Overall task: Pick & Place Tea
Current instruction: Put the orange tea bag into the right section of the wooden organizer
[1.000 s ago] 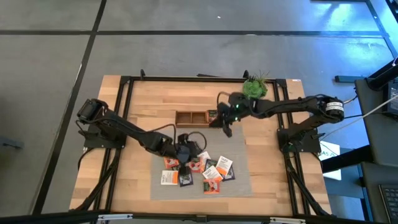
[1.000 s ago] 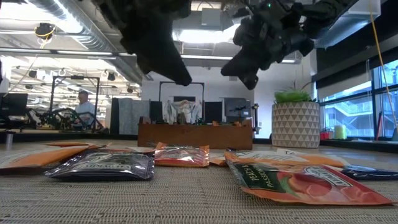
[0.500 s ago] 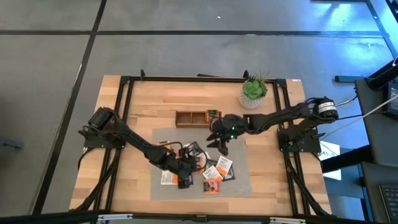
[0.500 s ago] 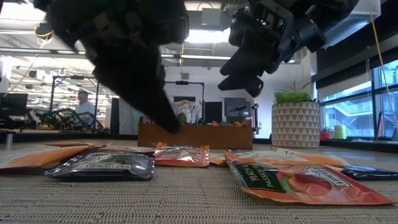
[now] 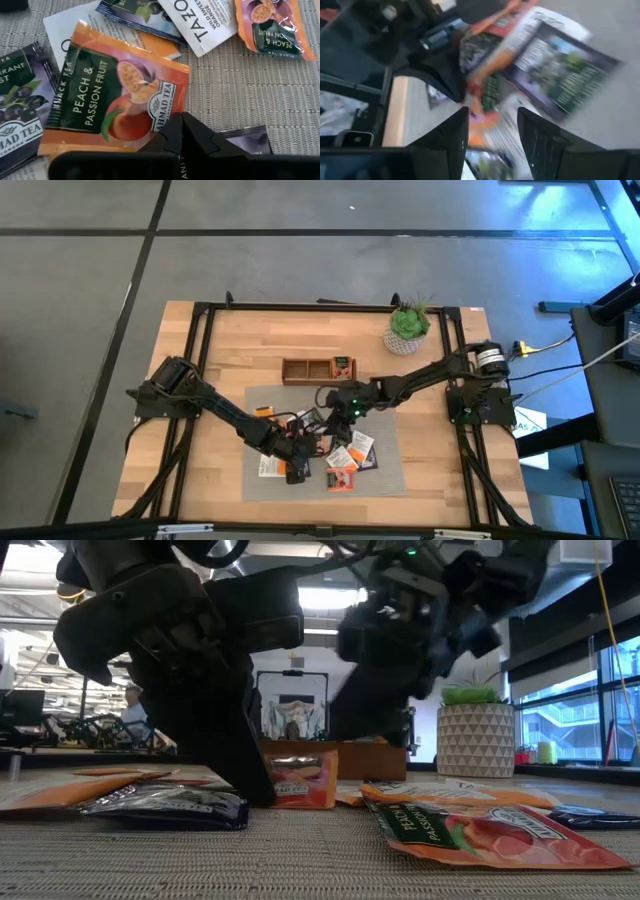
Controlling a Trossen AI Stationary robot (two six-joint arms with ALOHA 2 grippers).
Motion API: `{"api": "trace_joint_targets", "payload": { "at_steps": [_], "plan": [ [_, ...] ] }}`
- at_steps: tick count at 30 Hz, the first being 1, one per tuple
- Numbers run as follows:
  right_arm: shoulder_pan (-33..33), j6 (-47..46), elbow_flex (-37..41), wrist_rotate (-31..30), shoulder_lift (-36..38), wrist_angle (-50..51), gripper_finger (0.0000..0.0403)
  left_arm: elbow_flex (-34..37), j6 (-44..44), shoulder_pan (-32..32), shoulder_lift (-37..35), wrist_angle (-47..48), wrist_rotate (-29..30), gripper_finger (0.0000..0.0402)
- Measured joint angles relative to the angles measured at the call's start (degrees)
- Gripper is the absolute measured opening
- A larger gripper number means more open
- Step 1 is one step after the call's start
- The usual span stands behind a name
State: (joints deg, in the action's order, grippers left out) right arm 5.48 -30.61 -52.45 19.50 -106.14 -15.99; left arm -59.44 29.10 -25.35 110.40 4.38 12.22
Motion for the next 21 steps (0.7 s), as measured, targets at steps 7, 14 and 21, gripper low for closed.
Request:
{"api": "trace_joint_targets", "payload": {
  "at_steps": [7, 14, 21],
  "plan": [
    [0.0, -1.8, -6.8, -0.2, -4.7, 7.5, 0.0165, 0.0, 0.4, 0.0, 0.1, 0.0, 0.5, 0.0004],
    [0.0, -2.2, -7.8, 2.1, -5.0, 9.9, 0.0165, 0.0, 0.3, -0.1, 0.2, 0.0, 1.5, 0.0004],
    [0.4, -0.6, -7.8, 2.1, -5.0, 10.8, 0.0165, 0.1, 0.2, -0.1, 0.3, 0.0, 1.8, 0.0004]
  ]
}}
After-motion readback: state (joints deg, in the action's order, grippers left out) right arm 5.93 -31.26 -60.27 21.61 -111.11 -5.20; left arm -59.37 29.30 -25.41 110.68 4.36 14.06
